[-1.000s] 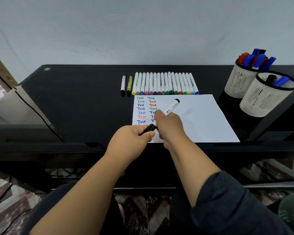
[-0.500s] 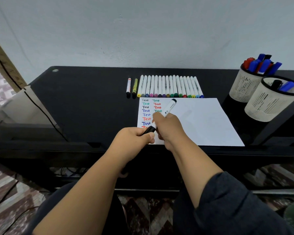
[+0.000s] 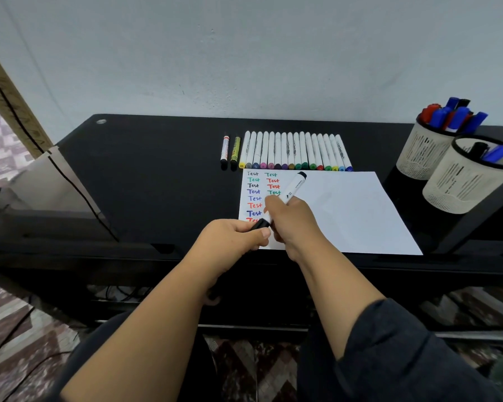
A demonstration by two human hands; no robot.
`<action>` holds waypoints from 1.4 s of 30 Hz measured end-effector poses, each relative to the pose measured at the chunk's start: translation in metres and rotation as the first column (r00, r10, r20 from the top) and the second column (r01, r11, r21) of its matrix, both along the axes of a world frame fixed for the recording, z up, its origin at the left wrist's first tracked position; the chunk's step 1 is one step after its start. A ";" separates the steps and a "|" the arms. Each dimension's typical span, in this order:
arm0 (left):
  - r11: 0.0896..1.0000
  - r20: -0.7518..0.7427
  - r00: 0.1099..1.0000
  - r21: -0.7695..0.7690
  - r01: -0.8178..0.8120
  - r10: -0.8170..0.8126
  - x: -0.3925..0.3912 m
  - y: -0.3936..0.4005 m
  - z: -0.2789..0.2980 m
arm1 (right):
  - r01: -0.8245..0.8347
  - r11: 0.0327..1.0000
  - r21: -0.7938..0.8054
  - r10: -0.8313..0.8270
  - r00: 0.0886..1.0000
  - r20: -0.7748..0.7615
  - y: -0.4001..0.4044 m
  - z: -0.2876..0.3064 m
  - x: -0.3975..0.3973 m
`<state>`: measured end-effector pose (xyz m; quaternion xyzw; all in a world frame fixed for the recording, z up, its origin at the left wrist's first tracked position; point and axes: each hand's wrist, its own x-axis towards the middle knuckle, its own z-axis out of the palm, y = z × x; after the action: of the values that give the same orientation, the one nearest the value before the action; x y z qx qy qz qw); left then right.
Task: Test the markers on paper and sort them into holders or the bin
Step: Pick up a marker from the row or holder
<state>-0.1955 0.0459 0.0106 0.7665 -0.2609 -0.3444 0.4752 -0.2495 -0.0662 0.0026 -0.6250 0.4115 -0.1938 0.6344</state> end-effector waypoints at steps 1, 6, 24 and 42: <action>1.000 0.018 1.000 0.013 -0.004 0.004 0.000 -0.001 -0.001 | -0.002 1.000 -0.004 0.002 1.000 -0.002 -0.001 -0.001 0.000; 0.996 0.163 0.986 0.065 -0.053 0.042 -0.006 -0.004 -0.005 | 0.028 1.000 -0.013 -0.028 1.000 -0.001 -0.001 0.000 0.000; 0.987 0.372 0.926 0.113 -0.113 0.064 0.002 -0.003 -0.009 | 0.188 0.978 0.085 -0.196 0.976 0.096 -0.039 -0.007 -0.011; 0.979 0.369 0.924 0.128 -0.161 0.103 0.025 -0.020 -0.019 | 0.039 0.924 -0.381 -0.062 0.997 -0.048 -0.038 -0.026 -0.013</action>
<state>-0.1704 0.0258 -0.0080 0.8673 -0.2637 -0.1844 0.3799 -0.2621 -0.1045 -0.0234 -0.7306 0.4008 -0.2675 0.4837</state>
